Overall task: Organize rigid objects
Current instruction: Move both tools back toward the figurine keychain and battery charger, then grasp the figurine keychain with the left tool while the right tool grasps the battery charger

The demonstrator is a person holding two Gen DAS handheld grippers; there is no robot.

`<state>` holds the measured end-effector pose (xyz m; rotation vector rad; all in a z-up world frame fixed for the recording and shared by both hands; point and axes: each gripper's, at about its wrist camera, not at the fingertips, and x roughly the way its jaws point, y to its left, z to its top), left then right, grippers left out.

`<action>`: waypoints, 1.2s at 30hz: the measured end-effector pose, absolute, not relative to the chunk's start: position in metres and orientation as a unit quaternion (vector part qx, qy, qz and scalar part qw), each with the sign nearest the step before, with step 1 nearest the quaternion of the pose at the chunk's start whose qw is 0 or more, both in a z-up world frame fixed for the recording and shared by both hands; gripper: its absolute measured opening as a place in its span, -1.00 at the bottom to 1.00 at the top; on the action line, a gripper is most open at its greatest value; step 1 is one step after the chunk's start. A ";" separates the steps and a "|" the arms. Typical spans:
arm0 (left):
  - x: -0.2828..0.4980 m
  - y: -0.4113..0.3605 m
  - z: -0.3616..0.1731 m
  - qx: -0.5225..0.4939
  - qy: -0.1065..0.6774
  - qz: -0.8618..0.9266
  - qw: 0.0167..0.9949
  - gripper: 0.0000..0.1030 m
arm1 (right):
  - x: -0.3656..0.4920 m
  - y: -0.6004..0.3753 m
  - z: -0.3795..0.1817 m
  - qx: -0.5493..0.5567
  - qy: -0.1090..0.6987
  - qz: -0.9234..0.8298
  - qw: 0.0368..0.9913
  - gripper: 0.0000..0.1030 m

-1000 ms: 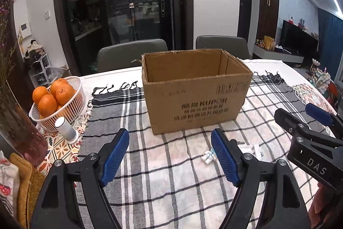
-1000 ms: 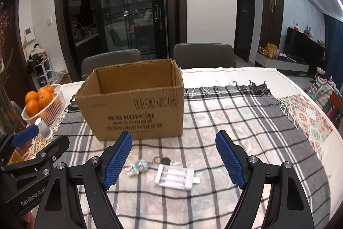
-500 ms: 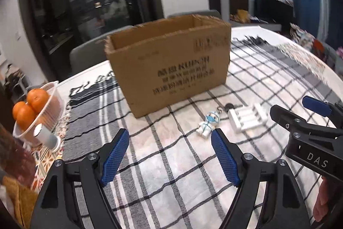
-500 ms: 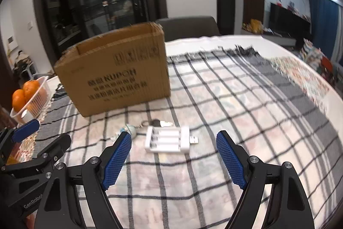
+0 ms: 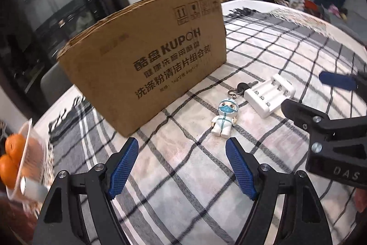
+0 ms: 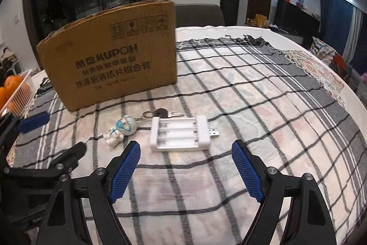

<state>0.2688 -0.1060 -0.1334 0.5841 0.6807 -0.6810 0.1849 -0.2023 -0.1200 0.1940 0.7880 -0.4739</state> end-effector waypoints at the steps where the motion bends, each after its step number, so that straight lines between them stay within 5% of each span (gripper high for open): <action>1: 0.270 -0.108 -0.134 0.286 0.318 -0.328 0.842 0.52 | 0.187 -0.200 -0.120 0.087 0.377 -0.231 0.893 0.70; 11: 0.285 -0.134 -0.139 0.317 0.305 -0.377 0.815 0.41 | 0.191 -0.196 -0.116 0.075 0.359 -0.261 0.893 0.88; 16: 0.290 -0.150 -0.149 0.343 0.299 -0.393 0.799 0.05 | 0.193 -0.205 -0.118 0.097 0.367 -0.265 0.887 0.88; 23: 0.289 -0.149 -0.122 0.327 0.273 -0.423 0.800 -0.03 | 0.192 -0.217 -0.135 0.114 0.403 -0.264 0.869 0.88; 27: 0.296 -0.155 -0.123 0.326 0.297 -0.449 0.777 -0.33 | 0.197 -0.211 -0.135 0.112 0.397 -0.255 0.875 0.87; 36: 0.309 -0.173 -0.128 0.356 0.339 -0.505 0.710 -0.34 | 0.218 -0.195 -0.137 0.078 0.401 -0.255 0.877 0.88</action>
